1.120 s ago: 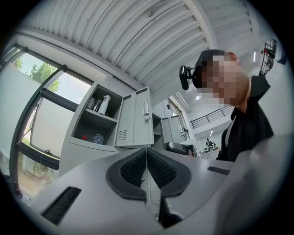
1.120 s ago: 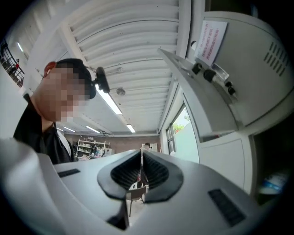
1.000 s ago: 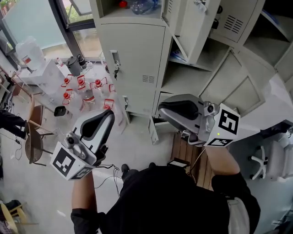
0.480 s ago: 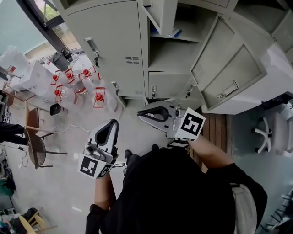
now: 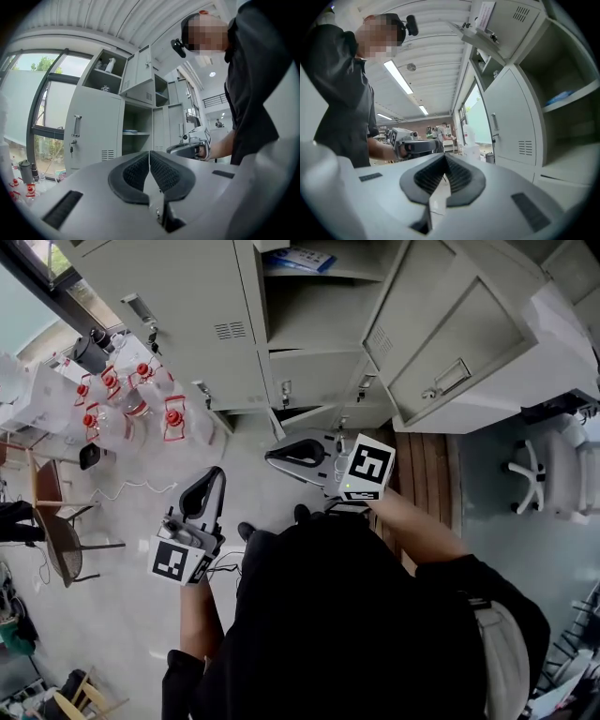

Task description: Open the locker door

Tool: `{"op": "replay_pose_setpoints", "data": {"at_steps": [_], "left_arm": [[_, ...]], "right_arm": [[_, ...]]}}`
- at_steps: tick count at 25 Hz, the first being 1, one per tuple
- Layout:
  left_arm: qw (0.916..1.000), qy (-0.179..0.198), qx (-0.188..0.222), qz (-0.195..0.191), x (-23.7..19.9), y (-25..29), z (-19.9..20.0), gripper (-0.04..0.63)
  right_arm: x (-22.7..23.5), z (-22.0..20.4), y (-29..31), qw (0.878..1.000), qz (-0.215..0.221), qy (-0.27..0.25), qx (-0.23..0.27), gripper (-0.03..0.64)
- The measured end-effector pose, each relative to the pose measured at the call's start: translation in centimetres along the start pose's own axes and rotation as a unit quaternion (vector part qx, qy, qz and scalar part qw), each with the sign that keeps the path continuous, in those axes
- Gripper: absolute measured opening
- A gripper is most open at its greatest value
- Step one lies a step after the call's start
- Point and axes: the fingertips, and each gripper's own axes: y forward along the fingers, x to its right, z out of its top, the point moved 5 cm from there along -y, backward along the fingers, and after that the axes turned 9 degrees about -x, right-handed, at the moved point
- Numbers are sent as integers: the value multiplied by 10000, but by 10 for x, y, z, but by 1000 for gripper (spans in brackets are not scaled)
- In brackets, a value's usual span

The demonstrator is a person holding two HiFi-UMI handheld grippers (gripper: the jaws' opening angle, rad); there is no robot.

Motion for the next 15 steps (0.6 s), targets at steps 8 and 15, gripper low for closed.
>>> {"op": "replay_pose_setpoints", "data": {"at_steps": [8,15], "left_arm": [[9993,122,-104,-332,9,6,4,18],[9981,64,-301,-526,19,16,-1,18]], "right_arm": [[-5,4,-9,9997,-95,-4,213,11],[-4,-3,-14,9999,-90,79,120,11]]}}
